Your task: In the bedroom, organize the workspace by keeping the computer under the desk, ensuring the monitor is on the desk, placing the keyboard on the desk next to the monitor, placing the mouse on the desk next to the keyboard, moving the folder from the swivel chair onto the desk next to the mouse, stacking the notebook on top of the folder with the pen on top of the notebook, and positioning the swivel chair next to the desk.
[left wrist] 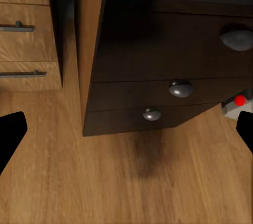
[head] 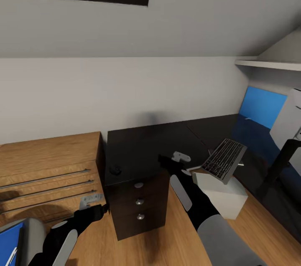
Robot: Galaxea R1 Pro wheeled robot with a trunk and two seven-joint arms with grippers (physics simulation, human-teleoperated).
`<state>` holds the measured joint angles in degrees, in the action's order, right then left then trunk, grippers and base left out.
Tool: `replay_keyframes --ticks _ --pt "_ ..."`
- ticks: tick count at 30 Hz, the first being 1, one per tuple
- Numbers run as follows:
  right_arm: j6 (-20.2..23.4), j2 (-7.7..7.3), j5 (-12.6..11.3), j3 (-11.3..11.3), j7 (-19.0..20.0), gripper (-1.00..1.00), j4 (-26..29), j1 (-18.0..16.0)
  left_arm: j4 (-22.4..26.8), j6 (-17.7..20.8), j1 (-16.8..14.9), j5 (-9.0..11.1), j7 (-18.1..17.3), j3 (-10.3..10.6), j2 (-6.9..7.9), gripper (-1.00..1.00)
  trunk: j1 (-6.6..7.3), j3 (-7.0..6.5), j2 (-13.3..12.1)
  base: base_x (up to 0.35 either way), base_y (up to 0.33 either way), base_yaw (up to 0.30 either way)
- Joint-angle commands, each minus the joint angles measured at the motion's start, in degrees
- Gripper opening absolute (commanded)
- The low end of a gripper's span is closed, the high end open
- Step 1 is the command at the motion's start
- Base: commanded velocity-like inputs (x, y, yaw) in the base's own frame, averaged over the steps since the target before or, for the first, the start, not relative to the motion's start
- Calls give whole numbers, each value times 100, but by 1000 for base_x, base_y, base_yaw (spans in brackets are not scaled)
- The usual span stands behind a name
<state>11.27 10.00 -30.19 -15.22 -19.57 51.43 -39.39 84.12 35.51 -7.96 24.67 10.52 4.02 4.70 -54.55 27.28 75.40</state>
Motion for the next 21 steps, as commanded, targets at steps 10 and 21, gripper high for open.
replay_keyframes --ticks 10,21 --pt "-1450 0 -646 -46 -53 100 -450 58 32 13 -4 64 239 11 -3 100 -220 186 406 0 0 0" --pt "-3751 0 -729 -384 -70 100 -1138 70 178 9 4 72 432 12 -13 100 -462 384 848 0 0 0"
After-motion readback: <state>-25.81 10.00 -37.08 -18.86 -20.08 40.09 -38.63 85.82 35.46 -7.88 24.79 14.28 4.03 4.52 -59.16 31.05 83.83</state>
